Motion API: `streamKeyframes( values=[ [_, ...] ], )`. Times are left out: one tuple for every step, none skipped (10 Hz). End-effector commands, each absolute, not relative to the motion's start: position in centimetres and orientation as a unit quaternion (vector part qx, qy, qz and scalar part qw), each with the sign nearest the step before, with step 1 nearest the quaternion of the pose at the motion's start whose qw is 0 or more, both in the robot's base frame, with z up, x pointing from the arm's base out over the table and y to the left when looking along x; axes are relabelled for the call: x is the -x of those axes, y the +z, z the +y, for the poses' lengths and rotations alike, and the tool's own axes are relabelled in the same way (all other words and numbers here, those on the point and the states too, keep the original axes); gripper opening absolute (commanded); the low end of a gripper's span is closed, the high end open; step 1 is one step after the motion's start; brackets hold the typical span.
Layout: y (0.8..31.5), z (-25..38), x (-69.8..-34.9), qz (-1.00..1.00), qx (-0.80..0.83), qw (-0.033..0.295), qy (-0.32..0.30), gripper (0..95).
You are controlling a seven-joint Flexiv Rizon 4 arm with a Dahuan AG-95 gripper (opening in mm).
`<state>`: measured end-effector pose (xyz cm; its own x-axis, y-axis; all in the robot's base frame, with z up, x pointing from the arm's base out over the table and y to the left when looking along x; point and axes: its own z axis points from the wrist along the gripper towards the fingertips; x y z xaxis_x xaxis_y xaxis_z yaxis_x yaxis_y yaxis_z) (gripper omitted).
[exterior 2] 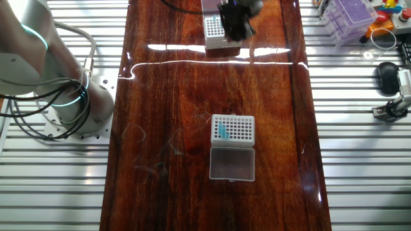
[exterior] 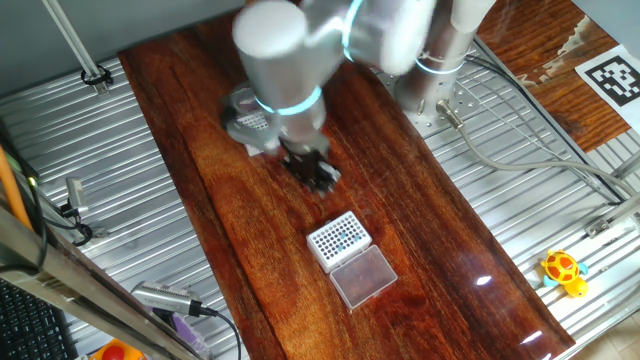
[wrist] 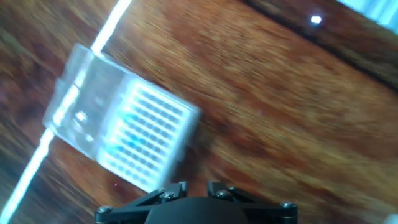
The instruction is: Transfer all medium pipette tips from one holder to another
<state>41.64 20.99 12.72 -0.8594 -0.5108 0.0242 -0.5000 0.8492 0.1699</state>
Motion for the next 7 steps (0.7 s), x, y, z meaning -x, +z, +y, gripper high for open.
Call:
streamKeyframes(
  values=[
    [11.3,26.8,-40.4,-0.982,-0.181,0.026,-0.051,19.0],
    [11.0,27.6,-40.3,-0.984,-0.169,0.026,-0.049,19.0],
    [10.9,27.7,-40.2,-0.985,-0.165,0.027,-0.049,19.0],
    [10.7,27.7,-40.1,-0.986,-0.161,0.023,-0.048,19.0],
    [10.4,27.6,-40.1,-0.987,-0.154,0.02,-0.047,19.0],
    [10.2,27.6,-40.2,-0.987,-0.154,0.019,-0.046,19.0],
    [9.9,27.6,-40.2,-0.987,-0.154,0.018,-0.044,19.0]
  ],
)
